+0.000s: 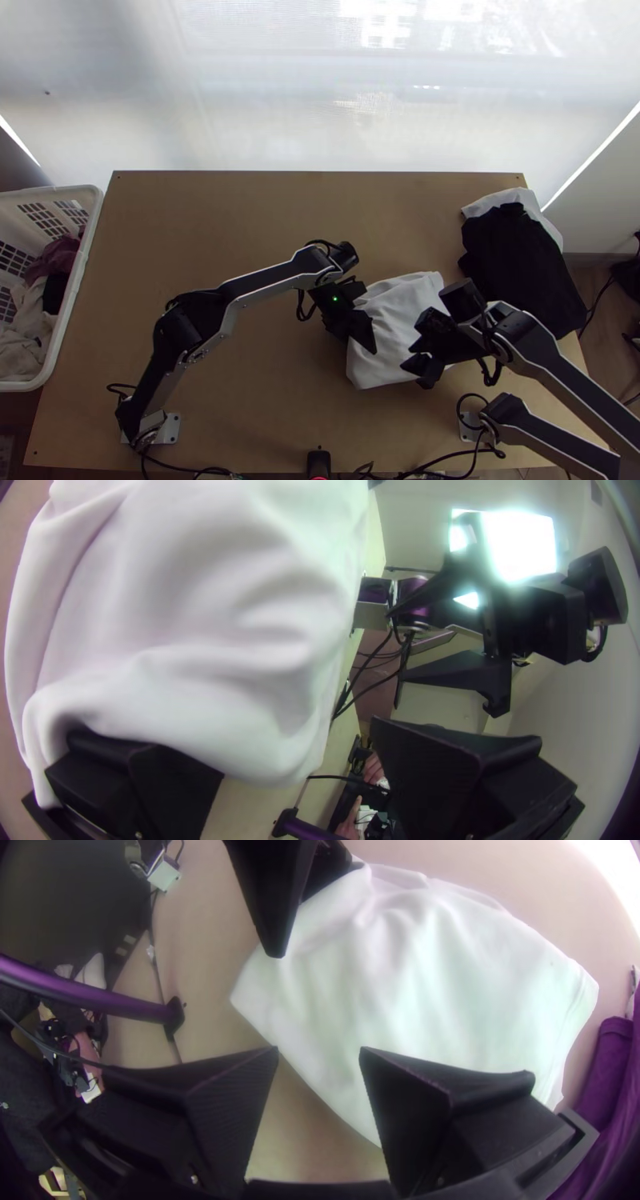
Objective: Fold the t-shirt
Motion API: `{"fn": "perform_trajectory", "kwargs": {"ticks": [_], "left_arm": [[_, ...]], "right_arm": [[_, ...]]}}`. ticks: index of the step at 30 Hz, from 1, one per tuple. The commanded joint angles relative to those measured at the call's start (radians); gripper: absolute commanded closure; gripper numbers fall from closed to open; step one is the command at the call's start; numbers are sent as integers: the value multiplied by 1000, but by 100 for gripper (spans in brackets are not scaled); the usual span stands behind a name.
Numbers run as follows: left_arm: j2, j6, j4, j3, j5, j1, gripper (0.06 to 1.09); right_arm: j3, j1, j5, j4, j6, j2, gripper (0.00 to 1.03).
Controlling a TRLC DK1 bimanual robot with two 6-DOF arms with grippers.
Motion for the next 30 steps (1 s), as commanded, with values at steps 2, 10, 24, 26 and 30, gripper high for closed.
{"fn": "perform_trajectory", "kwargs": {"ticks": [2, 10, 24, 26, 30], "left_arm": [[-88, 15, -47, -63, 0, 14, 10], [-245, 115, -125, -268, -20, 135, 10], [-426, 210, -190, -296, -138, 442, 10], [-456, 235, -197, -304, -166, 476, 10], [-515, 278, -202, -350, -184, 522, 10]], "right_arm": [[58, 55, 1, -22, 6, 56, 42], [104, 94, 6, -2, 40, 140, 37], [238, 294, 182, 48, 127, 407, 13], [268, 319, 182, 47, 120, 423, 13], [274, 325, 184, 18, 97, 406, 13]]}}
